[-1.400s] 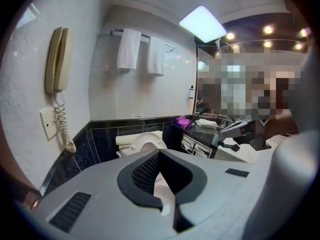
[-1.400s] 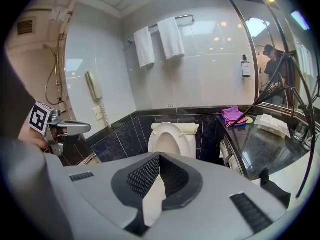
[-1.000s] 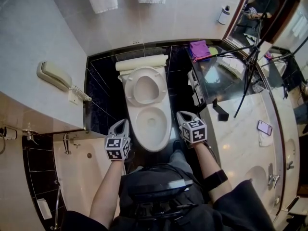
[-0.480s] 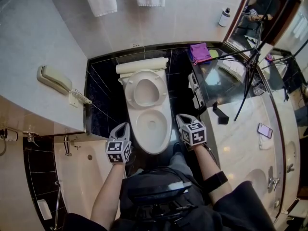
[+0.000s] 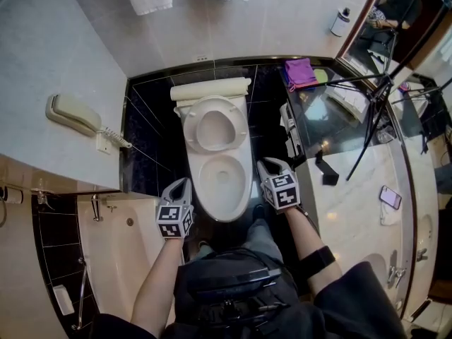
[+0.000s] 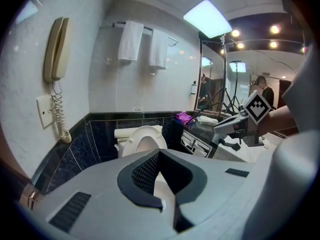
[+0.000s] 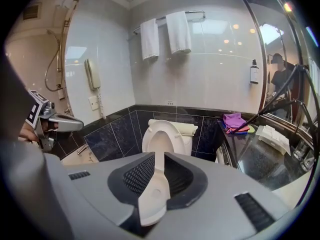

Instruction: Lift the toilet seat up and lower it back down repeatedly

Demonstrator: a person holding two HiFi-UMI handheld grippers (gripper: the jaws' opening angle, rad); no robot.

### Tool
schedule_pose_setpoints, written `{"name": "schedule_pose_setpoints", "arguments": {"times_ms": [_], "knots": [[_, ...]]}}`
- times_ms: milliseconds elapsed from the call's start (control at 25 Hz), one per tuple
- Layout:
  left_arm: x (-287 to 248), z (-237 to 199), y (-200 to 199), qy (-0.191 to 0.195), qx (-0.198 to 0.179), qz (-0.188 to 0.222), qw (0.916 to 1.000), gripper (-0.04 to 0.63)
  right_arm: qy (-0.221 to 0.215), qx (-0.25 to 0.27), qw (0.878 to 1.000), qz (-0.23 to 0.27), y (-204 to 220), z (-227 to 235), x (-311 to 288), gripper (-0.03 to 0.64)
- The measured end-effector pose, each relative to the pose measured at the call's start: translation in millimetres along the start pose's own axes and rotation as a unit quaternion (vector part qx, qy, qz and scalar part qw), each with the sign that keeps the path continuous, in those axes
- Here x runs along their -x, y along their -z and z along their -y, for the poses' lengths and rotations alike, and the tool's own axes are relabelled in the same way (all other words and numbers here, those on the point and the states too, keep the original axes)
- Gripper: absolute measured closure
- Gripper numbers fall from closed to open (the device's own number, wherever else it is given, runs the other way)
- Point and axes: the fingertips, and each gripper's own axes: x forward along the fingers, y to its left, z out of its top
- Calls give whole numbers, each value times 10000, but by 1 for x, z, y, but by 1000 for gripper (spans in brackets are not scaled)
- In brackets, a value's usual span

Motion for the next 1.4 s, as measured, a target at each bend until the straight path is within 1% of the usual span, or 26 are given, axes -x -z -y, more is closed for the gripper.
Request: {"name": "schedule_pose_setpoints", "arguments": {"times_ms": [40, 160, 320, 440, 520, 800, 1000, 1080, 1360, 1400], "knots": [[-5, 0, 1, -8, 14, -32, 10000, 595, -20, 69, 10000, -10, -6, 1, -4, 540], [-21, 0, 2, -17, 55, -110, 9999, 595, -92, 346, 9993, -62, -21, 8, -20, 474], [-52, -1, 1, -29, 56, -186, 9998, 595, -126, 820, 9964, -157, -37, 23, -55, 448], [-81, -2, 1, -60, 17, -241, 9997, 595, -139, 1162, 9929, -227, -47, 37, -88, 417], [-101, -4, 3, -92, -14, -289, 9995, 595, -154, 1364, 9902, -246, -54, 45, -111, 410], [-169, -15, 17, -209, -70, -508, 9985, 595, -282, 1966, 9796, -313, -65, 69, -203, 394], [-211, -29, 31, -327, -87, -655, 9973, 595, -300, 2285, 9726, -321, -65, 81, -269, 394], [-226, -36, 38, -368, -82, -701, 9968, 595, -325, 2338, 9713, -280, -65, 83, -293, 394], [-261, -48, 59, -503, 110, -865, 9949, 595, -462, 2718, 9610, -190, -74, 78, -347, 396], [-265, -47, 61, -499, 127, -874, 9948, 595, -483, 2786, 9590, -198, -74, 77, -352, 418]]}}
